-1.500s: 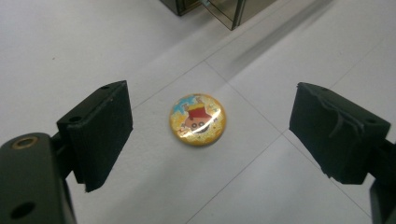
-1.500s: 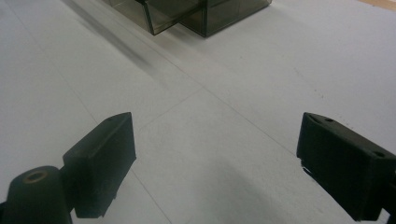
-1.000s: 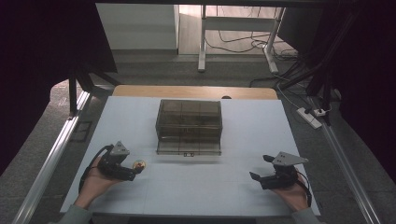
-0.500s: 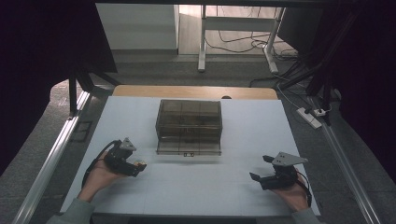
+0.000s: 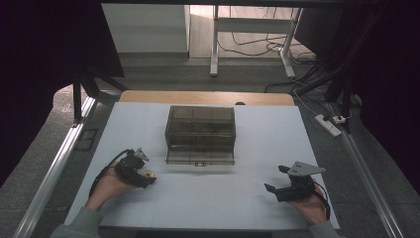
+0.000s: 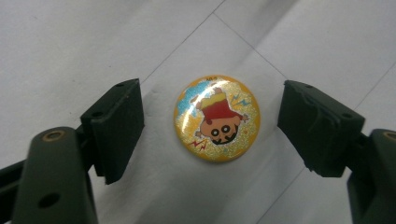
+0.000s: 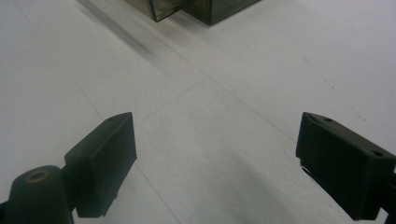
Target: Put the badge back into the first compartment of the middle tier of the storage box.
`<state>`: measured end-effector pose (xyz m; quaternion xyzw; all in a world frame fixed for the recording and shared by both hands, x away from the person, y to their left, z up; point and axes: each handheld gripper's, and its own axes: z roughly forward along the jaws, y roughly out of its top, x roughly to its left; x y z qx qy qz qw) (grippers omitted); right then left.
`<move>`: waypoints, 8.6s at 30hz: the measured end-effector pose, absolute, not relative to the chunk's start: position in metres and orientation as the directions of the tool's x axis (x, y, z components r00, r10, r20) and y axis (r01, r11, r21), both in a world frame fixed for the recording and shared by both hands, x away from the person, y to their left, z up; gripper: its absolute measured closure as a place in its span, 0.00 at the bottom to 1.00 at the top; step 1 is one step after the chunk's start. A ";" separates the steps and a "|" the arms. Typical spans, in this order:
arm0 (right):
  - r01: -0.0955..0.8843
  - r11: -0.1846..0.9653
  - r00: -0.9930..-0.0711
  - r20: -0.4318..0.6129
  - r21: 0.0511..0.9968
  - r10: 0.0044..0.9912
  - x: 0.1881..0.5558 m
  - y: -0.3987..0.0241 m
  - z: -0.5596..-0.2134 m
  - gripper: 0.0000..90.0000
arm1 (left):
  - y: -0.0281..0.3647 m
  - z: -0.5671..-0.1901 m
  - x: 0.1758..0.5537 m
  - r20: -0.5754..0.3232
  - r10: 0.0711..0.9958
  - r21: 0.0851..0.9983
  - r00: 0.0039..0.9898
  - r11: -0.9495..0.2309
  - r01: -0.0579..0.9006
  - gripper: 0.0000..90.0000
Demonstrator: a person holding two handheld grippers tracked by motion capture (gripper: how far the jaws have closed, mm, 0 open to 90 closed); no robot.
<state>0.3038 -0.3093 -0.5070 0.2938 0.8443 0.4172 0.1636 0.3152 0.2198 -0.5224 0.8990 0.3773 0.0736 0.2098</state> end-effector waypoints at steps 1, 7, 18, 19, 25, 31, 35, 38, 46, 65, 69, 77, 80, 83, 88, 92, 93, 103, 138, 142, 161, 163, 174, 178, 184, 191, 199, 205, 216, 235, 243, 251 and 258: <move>0.360 0.480 -0.774 -0.031 0.800 0.633 0.304 -0.309 -0.507 0.13 | 0.219 -0.522 0.316 -0.025 0.706 0.429 0.708 -0.632 0.645 0.27; 0.356 0.477 -0.772 -0.035 0.803 0.635 0.303 -0.310 -0.506 0.13 | 0.218 -0.523 0.316 -0.036 0.705 0.409 0.708 -0.636 0.654 0.33; 0.359 0.480 -0.773 -0.034 0.801 0.634 0.303 -0.310 -0.507 0.14 | 0.219 -0.521 0.315 -0.035 0.709 0.398 0.705 -0.637 0.660 0.49; 0.359 0.480 -0.773 -0.034 0.800 0.634 0.303 -0.309 -0.507 0.14 | 0.218 -0.520 0.314 -0.029 0.701 0.395 0.712 -0.647 0.653 0.51; 0.358 0.481 -0.772 -0.036 0.801 0.635 0.303 -0.310 -0.507 0.14 | 0.218 -0.520 0.313 -0.027 0.701 0.396 0.712 -0.646 0.652 0.52; 0.358 0.483 -0.772 -0.038 0.799 0.634 0.303 -0.310 -0.507 0.14 | 0.219 -0.520 0.314 -0.033 0.703 0.404 0.711 -0.641 0.653 0.52; 0.357 0.481 -0.772 -0.038 0.800 0.635 0.303 -0.310 -0.507 0.14 | 0.222 -0.519 0.313 -0.030 0.712 0.417 0.702 -0.629 0.656 0.52; 0.357 0.482 -0.772 -0.038 0.800 0.635 0.303 -0.310 -0.507 0.14 | 0.223 -0.517 0.313 -0.037 0.713 0.427 0.700 -0.622 0.656 0.52; 0.357 0.482 -0.771 -0.039 0.800 0.635 0.303 -0.310 -0.507 0.14 | 0.227 -0.513 0.312 -0.040 0.723 0.465 0.690 -0.598 0.653 0.52; 0.357 0.482 -0.771 -0.039 0.800 0.635 0.303 -0.310 -0.507 0.14 | 0.236 -0.497 0.305 -0.065 0.744 0.582 0.665 -0.513 0.631 0.52; 0.357 0.483 -0.772 -0.039 0.800 0.635 0.303 -0.310 -0.507 0.14 | 0.239 -0.493 0.304 -0.069 0.750 0.609 0.658 -0.491 0.623 0.52; 0.357 0.484 -0.770 -0.041 0.799 0.636 0.303 -0.310 -0.507 0.14 | 0.241 -0.487 0.301 -0.075 0.759 0.659 0.647 -0.449 0.604 0.52; 0.357 0.484 -0.770 -0.041 0.799 0.636 0.303 -0.310 -0.507 0.14 | 0.242 -0.485 0.301 -0.075 0.763 0.677 0.641 -0.433 0.595 0.52; 0.357 0.483 -0.771 -0.040 0.800 0.636 0.303 -0.310 -0.508 0.14 | 0.243 -0.482 0.299 -0.076 0.766 0.692 0.638 -0.421 0.587 0.52; 0.357 0.484 -0.770 -0.042 0.799 0.637 0.303 -0.310 -0.508 0.14 | 0.244 -0.477 0.298 -0.078 0.771 0.726 0.632 -0.390 0.566 0.52; 0.357 0.486 -0.770 -0.042 0.798 0.636 0.303 -0.310 -0.508 0.14 | 0.245 -0.474 0.296 -0.078 0.774 0.743 0.629 -0.376 0.554 0.52; 0.357 0.486 -0.771 -0.042 0.797 0.636 0.303 -0.310 -0.508 0.14 | 0.245 -0.473 0.296 -0.078 0.774 0.749 0.628 -0.370 0.550 0.52; 0.358 0.486 -0.771 -0.042 0.797 0.636 0.304 -0.309 -0.508 0.14 | 0.244 -0.467 0.294 -0.088 0.776 0.778 0.625 -0.338 0.529 0.52; 0.362 0.488 -0.772 -0.038 0.794 0.634 0.304 -0.309 -0.509 0.14 | 0.216 -0.460 0.310 -0.068 0.749 0.794 0.659 -0.359 0.490 0.52; 0.362 0.490 -0.771 -0.041 0.793 0.636 0.304 -0.309 -0.509 0.14 | 0.211 -0.461 0.314 -0.069 0.746 0.792 0.663 -0.363 0.490 0.52; 0.360 0.490 -0.772 -0.040 0.794 0.634 0.304 -0.309 -0.509 0.14 | 0.187 -0.465 0.331 -0.063 0.719 0.775 0.693 -0.402 0.487 0.52; 0.361 0.490 -0.773 -0.040 0.794 0.634 0.304 -0.309 -0.509 0.14 | 0.183 -0.464 0.332 -0.059 0.713 0.775 0.698 -0.408 0.483 0.52; 0.362 0.491 -0.772 -0.040 0.793 0.634 0.304 -0.309 -0.509 0.14 | 0.166 -0.467 0.339 -0.059 0.690 0.763 0.721 -0.435 0.478 0.52; 0.362 0.491 -0.772 -0.041 0.792 0.634 0.304 -0.309 -0.509 0.14 | 0.163 -0.468 0.341 -0.060 0.688 0.762 0.723 -0.436 0.478 0.52; 0.362 0.492 -0.771 -0.043 0.791 0.636 0.304 -0.309 -0.509 0.14 | 0.155 -0.471 0.346 -0.060 0.681 0.752 0.730 -0.450 0.482 0.52; 0.363 0.493 -0.770 -0.043 0.791 0.636 0.304 -0.309 -0.509 0.14 | 0.150 -0.474 0.351 -0.060 0.680 0.743 0.730 -0.458 0.487 0.51; 0.365 0.494 -0.770 -0.043 0.789 0.637 0.304 -0.309 -0.509 0.14 | 0.150 -0.475 0.352 -0.060 0.680 0.741 0.731 -0.460 0.489 0.51; 0.365 0.494 -0.769 -0.043 0.789 0.637 0.304 -0.309 -0.509 0.14 | 0.150 -0.475 0.352 -0.060 0.682 0.742 0.729 -0.458 0.489 0.50; 0.365 0.496 -0.770 -0.044 0.788 0.636 0.303 -0.309 -0.509 0.14 | 0.152 -0.473 0.351 -0.055 0.684 0.756 0.727 -0.447 0.478 0.38; 0.366 0.497 -0.770 -0.044 0.787 0.636 0.303 -0.309 -0.509 0.14 | 0.155 -0.468 0.345 -0.044 0.687 0.767 0.725 -0.441 0.465 0.34; 0.366 0.497 -0.770 -0.045 0.787 0.637 0.303 -0.309 -0.509 0.14 | 0.157 -0.465 0.338 -0.043 0.687 0.777 0.725 -0.434 0.457 0.34; 0.365 0.498 -0.770 -0.046 0.787 0.636 0.303 -0.309 -0.509 0.14 | 0.168 -0.464 0.328 -0.054 0.707 0.793 0.705 -0.399 0.461 0.33; 0.361 0.495 -0.770 -0.046 0.791 0.636 0.303 -0.310 -0.509 0.14 | 0.181 -0.464 0.312 -0.043 0.720 0.806 0.693 -0.385 0.450 0.32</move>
